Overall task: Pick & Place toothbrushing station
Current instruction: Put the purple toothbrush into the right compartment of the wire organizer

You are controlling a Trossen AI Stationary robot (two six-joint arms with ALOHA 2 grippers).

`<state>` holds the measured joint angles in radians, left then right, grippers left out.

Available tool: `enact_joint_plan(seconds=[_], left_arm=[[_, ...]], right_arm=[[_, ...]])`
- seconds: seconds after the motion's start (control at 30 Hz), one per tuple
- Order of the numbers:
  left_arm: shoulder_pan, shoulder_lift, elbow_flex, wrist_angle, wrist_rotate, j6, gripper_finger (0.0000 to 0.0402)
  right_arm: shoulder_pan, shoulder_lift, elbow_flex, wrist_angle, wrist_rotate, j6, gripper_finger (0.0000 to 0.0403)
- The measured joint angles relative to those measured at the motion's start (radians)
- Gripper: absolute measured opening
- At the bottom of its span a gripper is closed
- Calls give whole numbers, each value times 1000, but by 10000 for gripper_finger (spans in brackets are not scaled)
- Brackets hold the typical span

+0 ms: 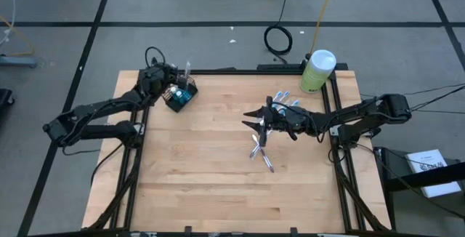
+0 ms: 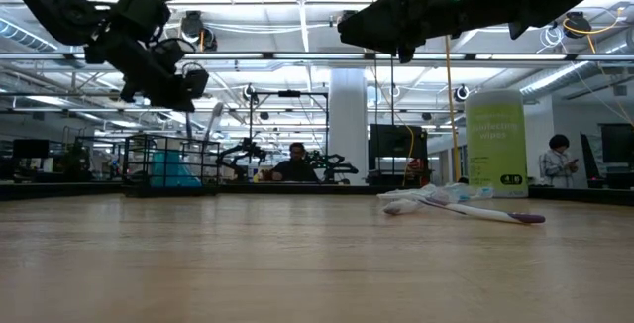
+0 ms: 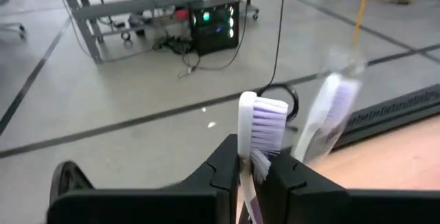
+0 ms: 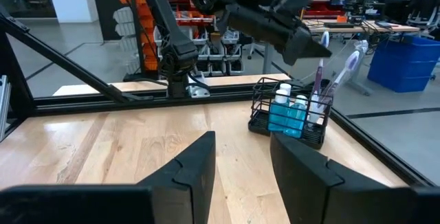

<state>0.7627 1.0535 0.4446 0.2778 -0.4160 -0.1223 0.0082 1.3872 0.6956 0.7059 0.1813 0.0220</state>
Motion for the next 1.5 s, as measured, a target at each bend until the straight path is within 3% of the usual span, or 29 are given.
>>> enact_joint_plan(seconds=[0.3,0.73,1.03,1.27,1.4,1.5], left_arm=[[12,96,2,28,-3,-15,18],[9,46,2,6,-3,-7,168],[-36,-81,3,12,39,30,227],[-119,-249,3,10,190,60,227],[-168,-305,4,9,241,39,223],[-195,-310,4,6,240,38,226]], right_arm=[[0,0,0,0,0,0,130],[0,0,0,-3,0,0,130],[0,-1,0,-28,-2,0,130],[3,-1,0,-198,-107,48,130],[43,-1,0,-340,-83,158,132],[117,-1,2,-488,19,277,141]])
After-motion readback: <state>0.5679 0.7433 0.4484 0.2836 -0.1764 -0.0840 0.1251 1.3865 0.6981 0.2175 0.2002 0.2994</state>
